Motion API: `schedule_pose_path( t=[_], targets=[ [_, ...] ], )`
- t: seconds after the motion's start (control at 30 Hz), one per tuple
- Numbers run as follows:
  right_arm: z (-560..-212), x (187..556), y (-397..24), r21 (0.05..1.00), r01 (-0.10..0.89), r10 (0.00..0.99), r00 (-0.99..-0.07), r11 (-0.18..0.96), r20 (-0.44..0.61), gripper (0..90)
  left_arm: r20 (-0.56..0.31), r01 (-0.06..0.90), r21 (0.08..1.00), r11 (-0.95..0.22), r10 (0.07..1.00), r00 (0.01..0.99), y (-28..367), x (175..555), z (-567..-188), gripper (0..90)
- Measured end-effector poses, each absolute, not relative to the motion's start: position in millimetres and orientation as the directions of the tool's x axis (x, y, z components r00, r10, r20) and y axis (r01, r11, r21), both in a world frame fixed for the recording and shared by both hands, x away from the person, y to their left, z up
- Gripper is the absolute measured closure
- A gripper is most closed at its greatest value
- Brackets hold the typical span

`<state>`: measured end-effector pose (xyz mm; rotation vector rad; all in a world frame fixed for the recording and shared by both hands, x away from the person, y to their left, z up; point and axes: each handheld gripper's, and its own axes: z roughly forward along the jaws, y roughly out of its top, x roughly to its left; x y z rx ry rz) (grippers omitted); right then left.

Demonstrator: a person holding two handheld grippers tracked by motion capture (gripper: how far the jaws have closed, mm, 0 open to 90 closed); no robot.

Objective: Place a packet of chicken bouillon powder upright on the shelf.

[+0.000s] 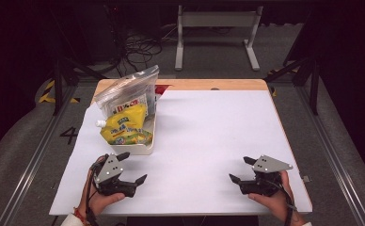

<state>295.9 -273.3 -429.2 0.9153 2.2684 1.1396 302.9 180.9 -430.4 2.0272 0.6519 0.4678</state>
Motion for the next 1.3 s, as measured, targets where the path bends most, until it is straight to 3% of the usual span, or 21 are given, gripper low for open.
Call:
schedule_pose_path(
  t=[0.43,1.3],
  targets=[
    [-435,291,-276,0.797,0.36,0.713,-0.691,0.484,-0.12,16.6,0.067,0.256,0.814,-0.522,0.522,0.85,151,307,-450,7.8],
    [-441,287,-281,0.785,0.388,0.736,-0.665,0.484,-0.125,12.0,0.066,0.26,0.783,-0.565,0.491,0.869,146,317,-453,6.7]
  ],
)
